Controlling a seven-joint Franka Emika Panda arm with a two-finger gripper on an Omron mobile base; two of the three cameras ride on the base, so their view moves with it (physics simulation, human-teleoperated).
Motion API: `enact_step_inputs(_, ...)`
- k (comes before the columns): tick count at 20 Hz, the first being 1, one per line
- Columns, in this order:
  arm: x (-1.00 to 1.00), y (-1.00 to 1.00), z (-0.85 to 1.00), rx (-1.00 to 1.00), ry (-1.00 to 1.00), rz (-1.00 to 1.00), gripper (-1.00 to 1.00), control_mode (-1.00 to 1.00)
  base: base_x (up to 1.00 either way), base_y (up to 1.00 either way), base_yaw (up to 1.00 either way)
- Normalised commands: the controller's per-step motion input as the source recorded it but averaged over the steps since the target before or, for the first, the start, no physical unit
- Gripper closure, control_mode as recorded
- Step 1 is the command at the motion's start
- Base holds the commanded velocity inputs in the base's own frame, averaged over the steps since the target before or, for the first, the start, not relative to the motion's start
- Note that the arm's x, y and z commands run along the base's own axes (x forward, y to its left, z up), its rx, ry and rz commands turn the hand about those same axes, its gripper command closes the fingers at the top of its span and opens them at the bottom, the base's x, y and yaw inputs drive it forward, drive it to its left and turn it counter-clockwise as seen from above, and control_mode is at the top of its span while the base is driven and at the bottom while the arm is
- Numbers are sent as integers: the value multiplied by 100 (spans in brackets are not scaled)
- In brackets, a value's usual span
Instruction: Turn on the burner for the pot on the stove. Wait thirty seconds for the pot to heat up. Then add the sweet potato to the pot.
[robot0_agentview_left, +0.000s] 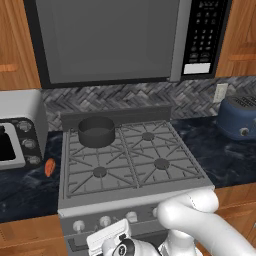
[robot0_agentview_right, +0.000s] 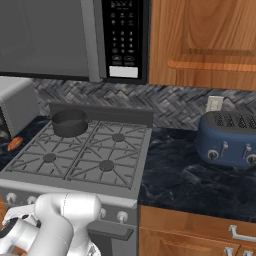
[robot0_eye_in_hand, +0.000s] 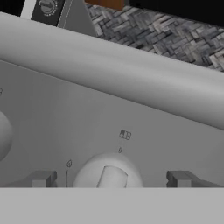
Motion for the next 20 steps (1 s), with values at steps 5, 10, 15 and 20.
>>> enact_step_inputs(5, 0, 0, 0, 0, 0, 0, -100, -100, 0, 0, 0)
enact_step_inputs(10, 0, 0, 0, 0, 0, 0, -100, -100, 0, 0, 0)
enact_step_inputs(15, 0, 0, 0, 0, 0, 0, -100, -100, 0, 0, 0)
enact_step_inputs(20, 0, 0, 0, 0, 0, 0, 100, -100, 0, 0, 0)
